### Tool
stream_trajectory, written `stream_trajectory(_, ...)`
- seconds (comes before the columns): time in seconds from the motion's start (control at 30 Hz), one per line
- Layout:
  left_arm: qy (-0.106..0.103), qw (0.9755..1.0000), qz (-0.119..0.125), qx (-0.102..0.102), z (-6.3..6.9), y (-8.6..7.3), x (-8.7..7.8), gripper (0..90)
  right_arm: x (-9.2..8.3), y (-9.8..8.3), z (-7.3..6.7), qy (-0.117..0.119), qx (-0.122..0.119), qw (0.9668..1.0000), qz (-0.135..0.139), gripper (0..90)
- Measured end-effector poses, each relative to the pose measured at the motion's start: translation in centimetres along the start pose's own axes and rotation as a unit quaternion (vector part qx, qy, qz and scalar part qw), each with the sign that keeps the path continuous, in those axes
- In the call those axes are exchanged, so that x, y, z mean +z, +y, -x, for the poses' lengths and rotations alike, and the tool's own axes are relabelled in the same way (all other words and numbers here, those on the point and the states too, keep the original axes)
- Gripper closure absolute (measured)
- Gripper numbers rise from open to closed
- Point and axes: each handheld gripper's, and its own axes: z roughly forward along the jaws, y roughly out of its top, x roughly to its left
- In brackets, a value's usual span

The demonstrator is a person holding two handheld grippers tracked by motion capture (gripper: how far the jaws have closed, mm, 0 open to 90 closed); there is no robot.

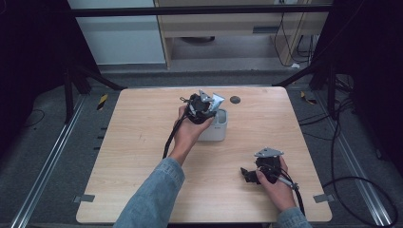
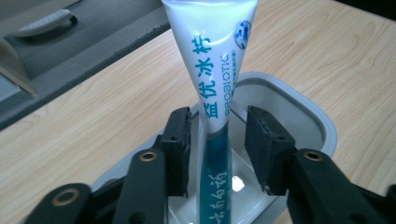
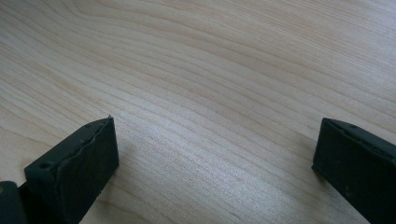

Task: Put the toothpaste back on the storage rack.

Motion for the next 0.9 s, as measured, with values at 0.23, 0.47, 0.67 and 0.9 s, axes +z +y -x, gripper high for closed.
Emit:
stream_trajectory(0.23,-0.002,0.9999,0.012,0.001,0.2,0.0,-0.8,44.1,0.0,0.0,0.0,0.000,-0.001,1.0000,0.000,0.4)
stream_trajectory(0.47,-0.012,0.9997,0.016,0.011,0.7,0.2,-1.6,36.9,0.0,0.0,0.0,0.000,0.000,1.0000,0.000,0.4)
stream_trajectory(0.67,-0.019,0.9997,0.014,0.012,0.8,0.0,-2.3,29.9,0.1,0.0,0.1,-0.001,-0.005,1.0000,0.002,0.4)
stream_trajectory(0.9,-0.028,0.9995,0.008,0.012,0.9,-0.4,-3.2,15.5,0.1,0.0,0.1,-0.002,-0.008,1.0000,0.003,0.4)
